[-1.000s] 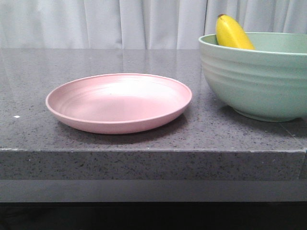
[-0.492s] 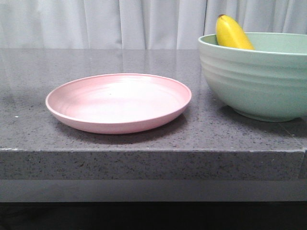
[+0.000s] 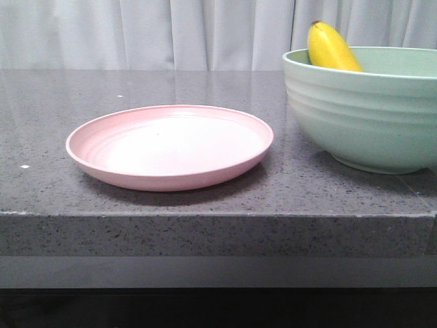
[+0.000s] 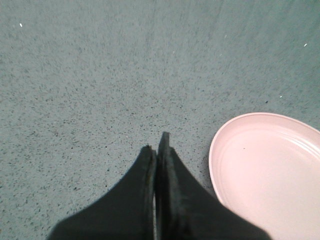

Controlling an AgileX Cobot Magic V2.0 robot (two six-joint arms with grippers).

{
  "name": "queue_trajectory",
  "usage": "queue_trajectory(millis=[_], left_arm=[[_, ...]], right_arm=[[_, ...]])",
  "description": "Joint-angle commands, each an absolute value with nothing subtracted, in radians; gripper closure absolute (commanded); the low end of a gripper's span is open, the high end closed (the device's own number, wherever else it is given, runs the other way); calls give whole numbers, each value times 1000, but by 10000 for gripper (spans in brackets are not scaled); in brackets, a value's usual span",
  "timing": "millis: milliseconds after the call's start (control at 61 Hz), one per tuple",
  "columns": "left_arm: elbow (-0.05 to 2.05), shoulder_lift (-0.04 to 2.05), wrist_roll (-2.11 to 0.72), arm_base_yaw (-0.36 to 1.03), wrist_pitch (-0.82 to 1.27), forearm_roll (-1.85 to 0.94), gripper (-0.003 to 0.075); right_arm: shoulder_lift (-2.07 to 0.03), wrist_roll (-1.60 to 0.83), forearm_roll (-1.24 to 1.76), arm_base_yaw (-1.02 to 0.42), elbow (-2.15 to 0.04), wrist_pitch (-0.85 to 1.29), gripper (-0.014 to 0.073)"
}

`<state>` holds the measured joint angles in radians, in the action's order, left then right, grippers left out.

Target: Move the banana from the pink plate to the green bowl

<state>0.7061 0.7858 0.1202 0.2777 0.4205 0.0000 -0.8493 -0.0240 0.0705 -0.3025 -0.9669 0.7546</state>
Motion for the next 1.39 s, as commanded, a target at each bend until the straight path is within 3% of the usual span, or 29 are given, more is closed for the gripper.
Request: queue_trajectory(millis=[0, 279, 508, 1377], left_arm=[[659, 671, 123, 274, 273, 0, 741], [485, 398, 123, 274, 246, 0, 741], [427, 302, 123, 274, 242, 0, 741], [427, 302, 123, 274, 252, 8, 741]], right_arm=[[-723, -22, 59, -306, -836, 560, 652], [-313, -22, 60, -306, -445, 363, 652], [-94, -22, 60, -304, -327, 230, 652], [-84, -22, 60, -304, -326, 232, 652]])
